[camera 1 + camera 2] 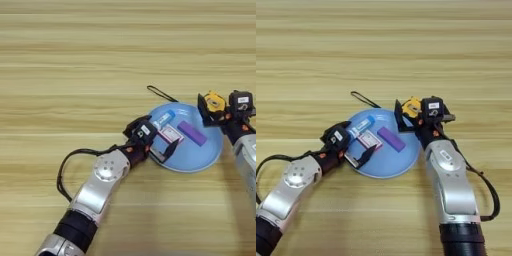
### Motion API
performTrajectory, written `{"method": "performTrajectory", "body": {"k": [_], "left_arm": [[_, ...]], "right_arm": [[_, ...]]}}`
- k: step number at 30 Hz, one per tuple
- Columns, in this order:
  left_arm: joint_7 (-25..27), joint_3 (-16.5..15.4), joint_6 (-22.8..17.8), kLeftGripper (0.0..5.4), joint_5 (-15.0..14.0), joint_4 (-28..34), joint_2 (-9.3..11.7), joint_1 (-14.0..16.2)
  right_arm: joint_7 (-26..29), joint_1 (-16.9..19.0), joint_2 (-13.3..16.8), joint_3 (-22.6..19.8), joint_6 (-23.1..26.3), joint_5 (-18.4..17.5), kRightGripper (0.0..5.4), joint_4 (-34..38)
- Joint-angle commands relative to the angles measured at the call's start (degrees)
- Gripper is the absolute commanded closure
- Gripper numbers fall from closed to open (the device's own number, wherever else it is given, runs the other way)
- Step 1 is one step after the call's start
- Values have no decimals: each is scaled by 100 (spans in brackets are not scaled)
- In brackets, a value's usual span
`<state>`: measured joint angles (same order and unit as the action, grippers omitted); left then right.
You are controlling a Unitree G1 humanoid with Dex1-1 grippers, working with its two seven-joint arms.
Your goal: Move the objects on the table
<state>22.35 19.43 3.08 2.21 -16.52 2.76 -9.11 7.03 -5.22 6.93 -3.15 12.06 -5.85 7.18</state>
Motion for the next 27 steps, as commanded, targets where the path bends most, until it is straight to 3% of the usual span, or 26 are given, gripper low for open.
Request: {"method": "performTrajectory", "body": {"k": [1, 7, 12, 22, 27], "left_arm": [[-51, -31, 42, 1, 53, -82, -61, -78], [-72, -91, 105, 1, -24, -101, -109, -88], [95, -292, 280, 1, -443, 84, -311, -66], [368, -454, 360, 1, -882, 291, -440, -43], [355, -485, 347, 1, -863, 274, -423, -66]], "right_arm": [[35, 24, 55, 16, 89, 19, 0, 86], [56, 36, 49, 44, 79, 30, 0, 86], [84, 24, 61, 36, 57, 29, 0, 10], [111, 3, 64, 38, 41, 37, 0, -104], [116, -3, 69, 39, 33, 37, 0, -117]]}}
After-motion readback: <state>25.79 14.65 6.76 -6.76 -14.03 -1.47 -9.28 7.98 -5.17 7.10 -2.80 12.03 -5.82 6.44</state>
